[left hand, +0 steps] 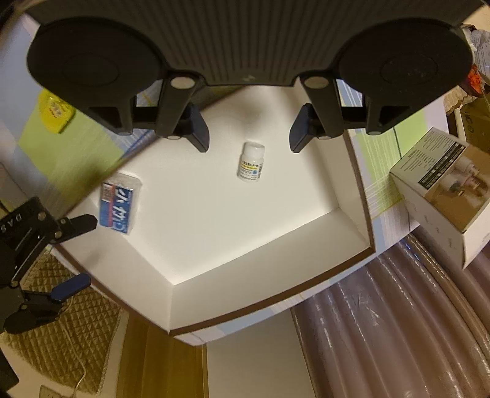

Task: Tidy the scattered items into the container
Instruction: 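Open the left tool to drop the bottle while the right tool releases the floss case into the box, then grasp the white rice scoop handle with the left tool while the right tool grasps the white hair clip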

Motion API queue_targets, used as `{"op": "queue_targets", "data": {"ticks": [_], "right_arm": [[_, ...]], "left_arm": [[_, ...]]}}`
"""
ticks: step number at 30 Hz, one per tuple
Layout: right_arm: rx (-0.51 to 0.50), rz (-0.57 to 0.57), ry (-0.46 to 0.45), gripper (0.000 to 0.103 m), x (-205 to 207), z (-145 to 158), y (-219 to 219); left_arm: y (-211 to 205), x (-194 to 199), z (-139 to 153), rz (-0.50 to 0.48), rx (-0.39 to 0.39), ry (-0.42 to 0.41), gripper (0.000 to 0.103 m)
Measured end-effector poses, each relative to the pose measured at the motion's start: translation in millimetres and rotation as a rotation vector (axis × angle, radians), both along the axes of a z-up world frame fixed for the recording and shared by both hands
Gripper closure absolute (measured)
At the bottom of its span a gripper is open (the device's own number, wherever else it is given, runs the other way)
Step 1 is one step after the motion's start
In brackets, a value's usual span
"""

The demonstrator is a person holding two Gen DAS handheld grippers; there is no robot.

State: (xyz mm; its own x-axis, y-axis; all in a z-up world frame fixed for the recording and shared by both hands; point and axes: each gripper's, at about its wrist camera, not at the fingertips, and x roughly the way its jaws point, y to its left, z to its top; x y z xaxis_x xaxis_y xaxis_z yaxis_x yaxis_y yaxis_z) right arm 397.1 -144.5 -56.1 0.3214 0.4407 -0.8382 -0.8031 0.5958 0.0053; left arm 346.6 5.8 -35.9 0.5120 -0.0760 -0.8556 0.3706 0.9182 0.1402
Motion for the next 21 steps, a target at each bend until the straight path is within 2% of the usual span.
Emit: {"op": "queue_targets", "data": {"ticks": [6,10,17,21], "right_arm": [[0.077,-0.015,-0.02,0.014,-33,18,-28],[0.113,-0.043,-0.002,0.014,-58,18,-50],[0.119,-0.127,0.084,0.014,-111,-8,-80],[0.124,-0.185,0.153,0.014,-137,-23,-92]], "left_arm": [[17,-45,19,0.012,-0.07,-0.03,0.048],[35,-87,18,0.03,-0.128,-0.017,0.048],[66,-159,-15,0.15,-0.251,0.096,0.05],[70,-192,-37,0.168,-0.324,0.164,0.054]]}}
